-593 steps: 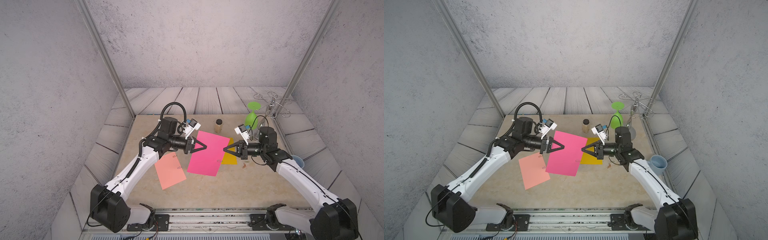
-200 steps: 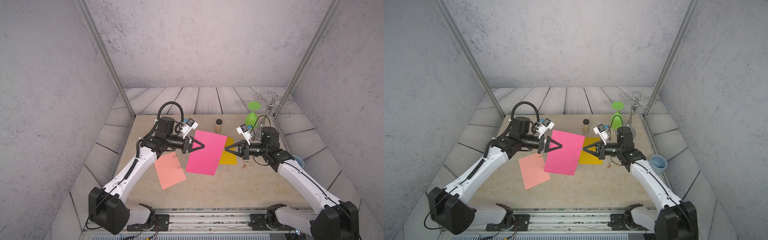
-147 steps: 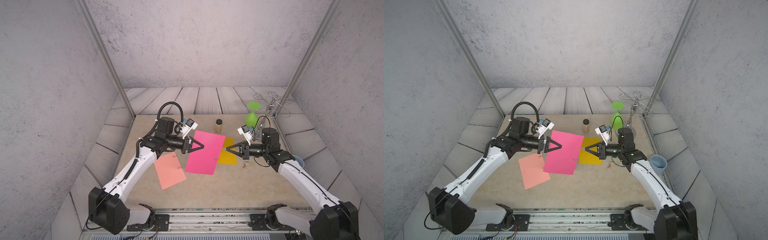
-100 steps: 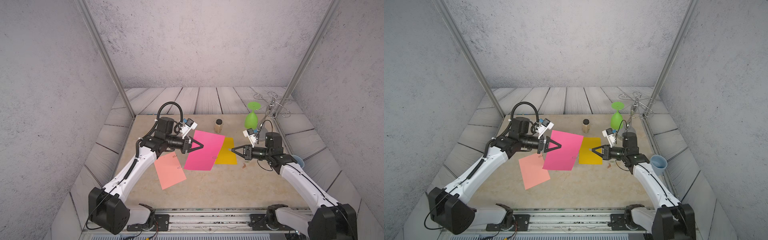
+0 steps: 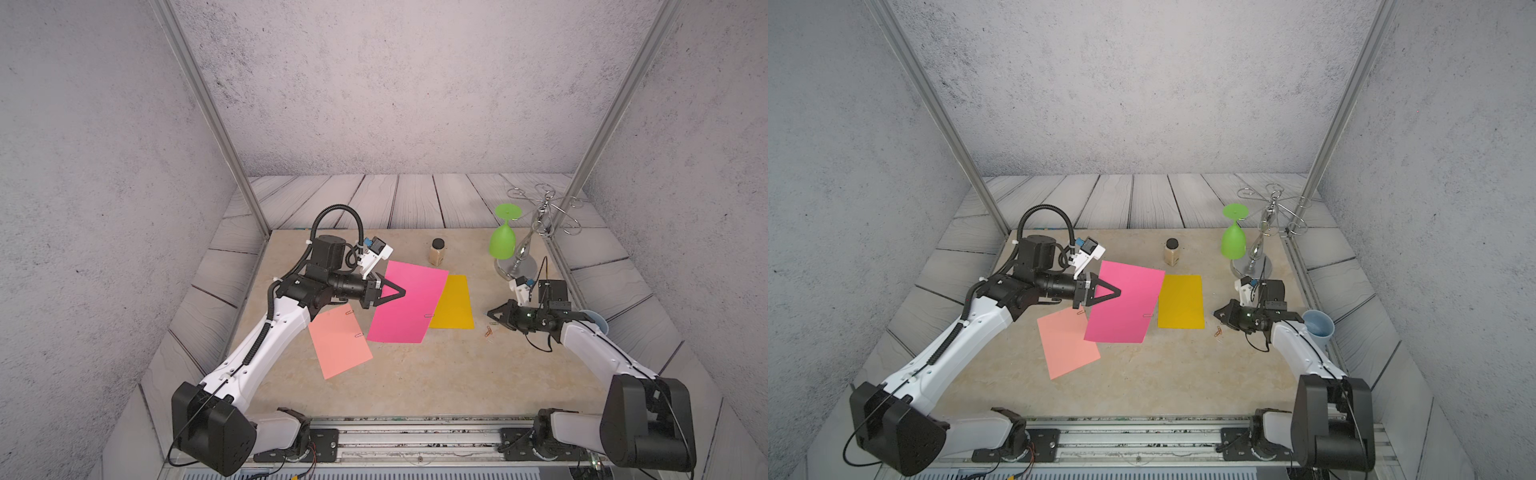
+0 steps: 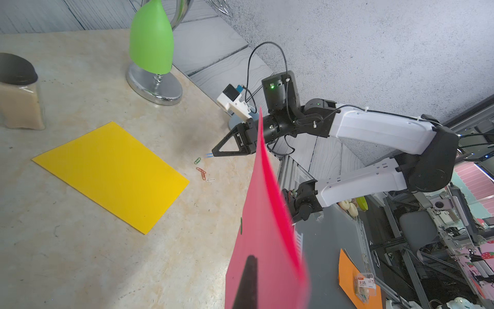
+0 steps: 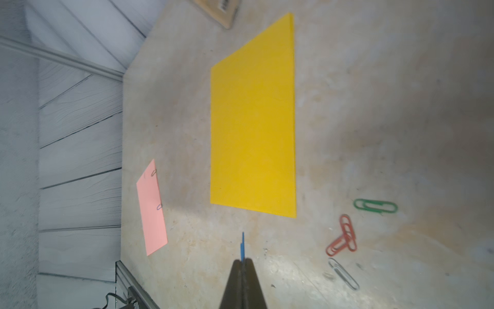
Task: Unclip the paperclips from the documents
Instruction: Place the paper clip at the center of the board.
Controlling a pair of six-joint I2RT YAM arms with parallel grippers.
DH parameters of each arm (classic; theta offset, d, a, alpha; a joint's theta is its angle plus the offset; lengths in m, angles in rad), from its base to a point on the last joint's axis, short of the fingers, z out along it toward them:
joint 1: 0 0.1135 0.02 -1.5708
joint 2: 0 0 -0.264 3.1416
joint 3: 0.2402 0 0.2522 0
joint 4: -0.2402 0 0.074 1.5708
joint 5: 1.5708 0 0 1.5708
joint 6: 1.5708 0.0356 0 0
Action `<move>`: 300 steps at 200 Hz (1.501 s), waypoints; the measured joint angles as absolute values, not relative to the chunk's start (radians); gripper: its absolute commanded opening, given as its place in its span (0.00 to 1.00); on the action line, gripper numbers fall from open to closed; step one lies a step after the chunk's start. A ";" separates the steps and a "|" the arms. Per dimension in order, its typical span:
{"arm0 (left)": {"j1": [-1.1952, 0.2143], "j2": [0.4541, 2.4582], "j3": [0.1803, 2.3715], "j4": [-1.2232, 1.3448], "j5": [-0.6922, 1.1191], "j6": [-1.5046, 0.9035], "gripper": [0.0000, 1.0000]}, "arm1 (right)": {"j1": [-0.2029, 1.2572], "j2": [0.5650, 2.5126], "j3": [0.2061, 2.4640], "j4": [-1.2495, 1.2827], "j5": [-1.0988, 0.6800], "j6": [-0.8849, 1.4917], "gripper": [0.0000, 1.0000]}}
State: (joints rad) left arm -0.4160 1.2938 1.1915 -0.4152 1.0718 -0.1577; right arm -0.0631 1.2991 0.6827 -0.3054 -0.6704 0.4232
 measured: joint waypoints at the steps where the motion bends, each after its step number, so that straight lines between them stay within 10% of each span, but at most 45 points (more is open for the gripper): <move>1: -0.416 1.294 1.192 -0.415 1.072 -0.158 0.00 | -0.064 1.300 0.682 -0.306 -0.669 0.424 0.01; 193: -0.416 1.294 1.188 -0.415 1.066 -0.158 0.00 | -0.127 1.400 0.660 -0.439 -0.507 0.436 0.24; 300: -0.416 1.296 1.158 -0.327 1.079 -0.226 0.00 | 0.116 1.149 0.830 -0.411 -0.733 0.315 0.76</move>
